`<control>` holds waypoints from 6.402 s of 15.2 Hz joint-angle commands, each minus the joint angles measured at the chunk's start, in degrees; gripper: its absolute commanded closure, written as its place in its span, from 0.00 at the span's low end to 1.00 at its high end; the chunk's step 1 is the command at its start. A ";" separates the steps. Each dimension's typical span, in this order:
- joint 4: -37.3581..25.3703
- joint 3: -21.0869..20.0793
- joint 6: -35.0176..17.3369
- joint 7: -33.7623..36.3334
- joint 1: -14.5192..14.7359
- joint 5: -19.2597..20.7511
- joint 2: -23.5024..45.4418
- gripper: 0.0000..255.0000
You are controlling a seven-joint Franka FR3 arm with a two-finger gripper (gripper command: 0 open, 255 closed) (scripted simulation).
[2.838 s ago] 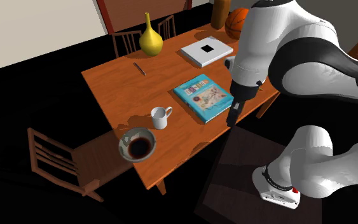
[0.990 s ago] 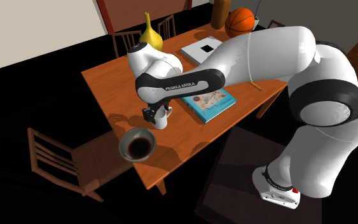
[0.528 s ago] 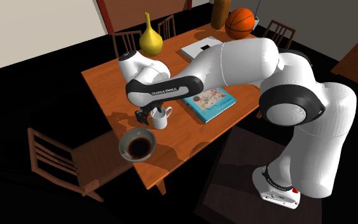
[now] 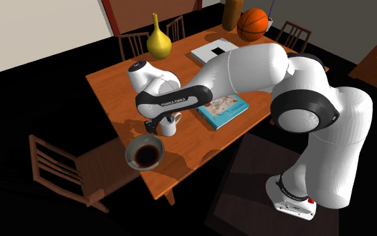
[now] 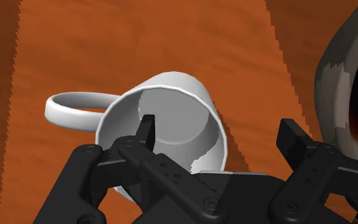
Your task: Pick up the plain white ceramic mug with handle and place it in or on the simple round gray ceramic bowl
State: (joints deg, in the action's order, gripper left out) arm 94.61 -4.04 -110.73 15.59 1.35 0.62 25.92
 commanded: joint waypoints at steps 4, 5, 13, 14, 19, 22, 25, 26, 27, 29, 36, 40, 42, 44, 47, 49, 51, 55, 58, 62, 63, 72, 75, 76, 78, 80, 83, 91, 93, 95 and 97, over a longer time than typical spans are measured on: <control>0.05 0.00 -0.07 0.00 0.00 0.00 0.01 0.00; 0.05 0.00 -0.07 0.00 0.00 0.00 0.01 1.00; 0.05 0.00 -0.07 -0.01 0.00 0.00 0.01 1.00; 0.07 0.00 -0.08 0.00 0.00 0.00 0.00 1.00; -1.69 -0.05 3.13 -0.02 -0.03 -0.10 -1.45 1.00; -2.90 -0.07 5.10 -0.02 -0.04 -0.15 -2.22 1.00; -4.30 -0.10 7.13 -0.02 -0.04 -0.19 -2.86 1.00; -4.78 -0.10 7.82 -0.02 -0.05 -0.21 -3.05 1.00; -5.29 -0.11 8.50 -0.02 -0.05 -0.22 -3.24 1.00; -6.35 -0.12 9.89 -0.01 -0.04 -0.24 -3.57 1.00; -10.60 -0.16 14.93 0.02 -0.02 -0.30 -4.35 1.00; -13.47 -0.18 17.94 0.05 0.01 -0.31 -4.50 1.00; -15.03 -0.19 19.49 0.07 0.03 -0.31 -4.48 1.00; -16.69 -0.20 21.07 0.09 0.05 -0.31 -4.40 1.00; -18.84 -0.20 23.05 0.12 0.08 -0.30 -4.23 1.00; -19.60 -1.01 23.61 2.51 1.71 -0.39 -4.07 1.00; -20.71 -1.79 24.27 4.90 3.37 -0.47 -3.68 1.00; -24.12 -3.29 25.96 9.71 6.81 -0.51 -2.08 1.00; -27.91 -4.38 27.63 13.32 9.51 -0.39 -0.09 1.00; -28.21 -4.89 26.91 15.23 10.98 -0.34 0.85 1.00; -27.10 -4.89 26.01 15.18 10.92 -0.36 0.64 1.00; -18.70 -4.82 18.56 14.86 10.59 -0.47 -0.30 1.00; -16.42 -4.79 16.26 14.77 10.52 -0.46 -0.27 1.00; -15.71 -4.78 15.51 14.75 10.51 -0.46 -0.23 1.00; -14.42 -4.76 14.13 14.70 10.48 -0.44 -0.14 1.00; -14.44 -4.76 14.13 14.70 10.48 -0.44 -0.12 1.00; -14.44 -4.76 14.13 14.70 10.48 -0.44 -0.12 1.00; -14.44 -4.76 14.13 14.70 10.48 -0.44 -0.12 0.00; -19.47 -4.75 18.37 14.75 10.59 -0.35 0.67 0.00; -24.71 -4.73 22.42 14.82 10.76 -0.21 1.86 0.00; -24.68 -4.72 22.41 14.82 10.76 -0.21 1.84 0.00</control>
State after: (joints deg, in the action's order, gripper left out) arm 70.64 -8.75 -88.95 30.33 12.04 0.40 27.62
